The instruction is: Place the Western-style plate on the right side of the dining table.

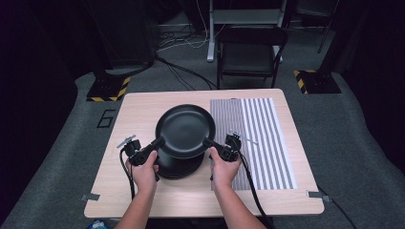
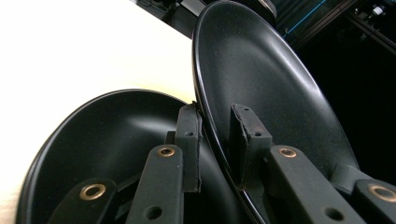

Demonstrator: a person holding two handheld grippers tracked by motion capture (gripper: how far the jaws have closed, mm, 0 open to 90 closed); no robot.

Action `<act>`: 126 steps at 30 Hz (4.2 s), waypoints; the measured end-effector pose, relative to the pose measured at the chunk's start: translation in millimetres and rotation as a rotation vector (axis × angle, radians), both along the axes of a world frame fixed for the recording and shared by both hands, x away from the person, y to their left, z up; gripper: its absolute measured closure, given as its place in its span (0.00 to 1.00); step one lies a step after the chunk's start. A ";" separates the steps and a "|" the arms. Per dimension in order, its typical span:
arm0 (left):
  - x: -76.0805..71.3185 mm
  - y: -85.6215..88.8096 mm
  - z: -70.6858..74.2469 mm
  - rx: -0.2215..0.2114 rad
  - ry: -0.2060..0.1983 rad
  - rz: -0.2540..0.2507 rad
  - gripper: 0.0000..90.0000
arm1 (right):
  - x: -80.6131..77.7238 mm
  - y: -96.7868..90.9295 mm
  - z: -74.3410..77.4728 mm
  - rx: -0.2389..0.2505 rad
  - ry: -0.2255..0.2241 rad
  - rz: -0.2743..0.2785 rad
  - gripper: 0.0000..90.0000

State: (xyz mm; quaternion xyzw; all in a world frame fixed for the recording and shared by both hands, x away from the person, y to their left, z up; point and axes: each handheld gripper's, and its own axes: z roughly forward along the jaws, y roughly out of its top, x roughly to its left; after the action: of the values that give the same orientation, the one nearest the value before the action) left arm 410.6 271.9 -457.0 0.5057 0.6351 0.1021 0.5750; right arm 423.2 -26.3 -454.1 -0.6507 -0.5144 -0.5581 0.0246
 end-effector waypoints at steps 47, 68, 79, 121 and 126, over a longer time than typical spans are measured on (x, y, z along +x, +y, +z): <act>34.8 -107.0 17.4 -0.003 -0.019 -0.239 0.82 | -35.2 -101.9 18.0 -0.015 -0.028 -0.216 0.83; 48.0 -146.4 20.5 0.003 -0.014 -0.319 0.82 | -45.7 -136.1 19.0 -0.021 -0.030 -0.294 0.82; 50.7 -156.4 14.8 0.005 -0.005 -0.343 0.82 | -50.0 -146.1 14.5 -0.026 -0.025 -0.310 0.82; 100.0 -171.1 -25.3 -0.002 0.176 -0.371 0.82 | -2.2 -162.7 -19.8 -0.067 0.061 -0.285 0.82; 99.5 -175.3 -27.3 0.018 0.188 -0.366 0.82 | -3.5 -165.5 -27.5 -0.062 0.074 -0.289 0.82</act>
State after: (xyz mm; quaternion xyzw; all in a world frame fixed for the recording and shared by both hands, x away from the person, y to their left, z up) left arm 510.1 96.6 -484.4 0.6250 0.5824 -0.0462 0.5176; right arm 419.7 -191.8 -481.6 -0.7384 -0.4313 -0.5152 -0.0574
